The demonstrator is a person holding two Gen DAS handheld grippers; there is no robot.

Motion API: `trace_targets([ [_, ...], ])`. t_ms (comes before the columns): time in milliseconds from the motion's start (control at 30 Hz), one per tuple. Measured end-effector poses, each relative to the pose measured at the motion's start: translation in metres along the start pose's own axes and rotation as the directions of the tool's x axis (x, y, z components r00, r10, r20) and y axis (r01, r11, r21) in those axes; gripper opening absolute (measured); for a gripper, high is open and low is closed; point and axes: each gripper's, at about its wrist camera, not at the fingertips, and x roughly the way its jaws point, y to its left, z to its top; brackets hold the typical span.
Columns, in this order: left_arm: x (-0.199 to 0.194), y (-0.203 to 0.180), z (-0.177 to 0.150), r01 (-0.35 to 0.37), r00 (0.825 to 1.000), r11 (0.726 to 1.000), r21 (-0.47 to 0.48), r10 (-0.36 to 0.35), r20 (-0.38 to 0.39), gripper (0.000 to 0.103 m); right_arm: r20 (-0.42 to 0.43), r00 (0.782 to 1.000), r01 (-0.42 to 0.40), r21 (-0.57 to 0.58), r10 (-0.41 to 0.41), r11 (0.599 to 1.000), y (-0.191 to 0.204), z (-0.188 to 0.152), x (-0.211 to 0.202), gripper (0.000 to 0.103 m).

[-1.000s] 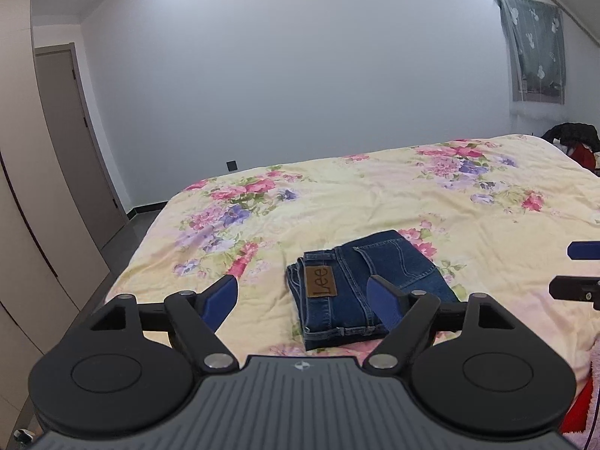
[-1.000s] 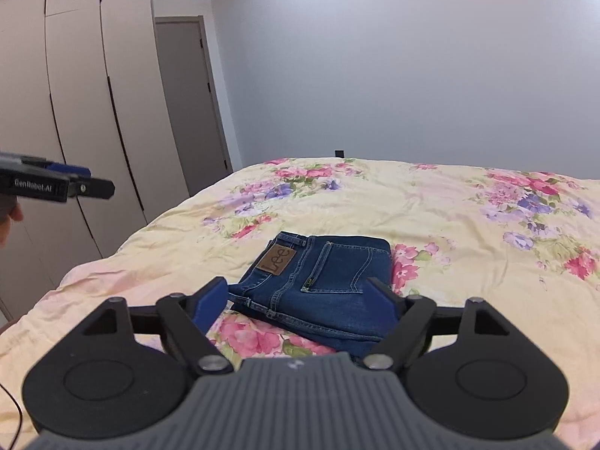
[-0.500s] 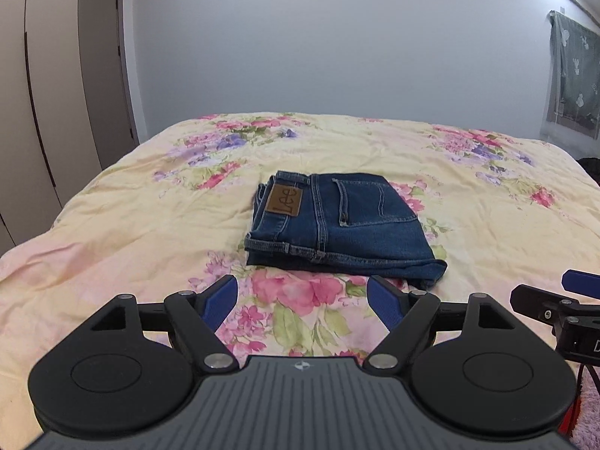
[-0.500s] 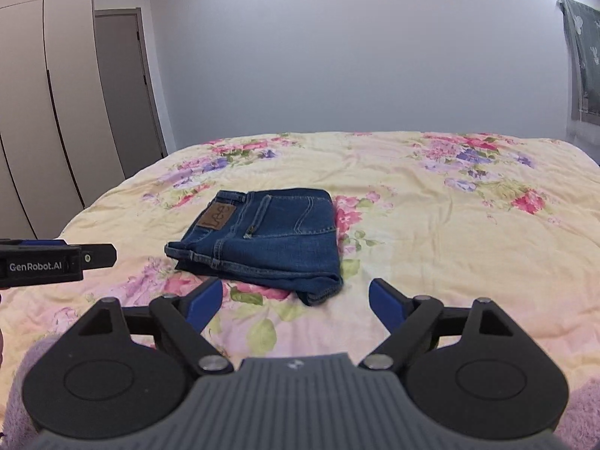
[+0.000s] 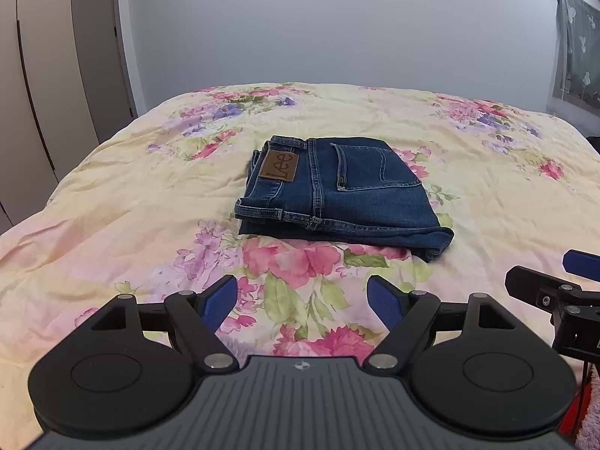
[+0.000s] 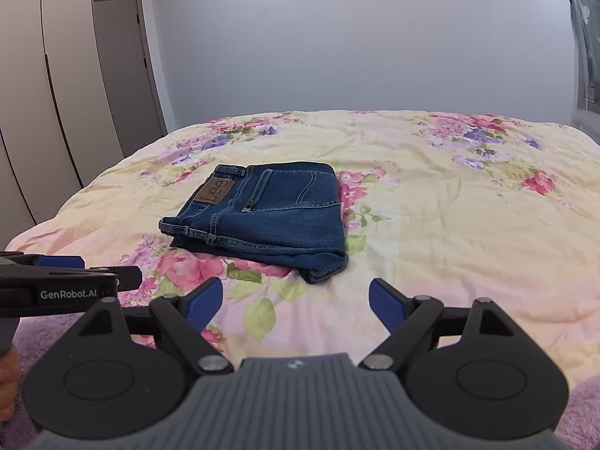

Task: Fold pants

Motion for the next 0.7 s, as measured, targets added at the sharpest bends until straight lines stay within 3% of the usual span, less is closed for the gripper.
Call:
trace_targets([
  [700,-0.006,-0.002,0.002,0.009,1.000,1.000,0.004,-0.009,0.009,0.092,0.029,1.000,0.000,-0.009,0.000,1.000,0.003,0.001,-0.011,0.081],
])
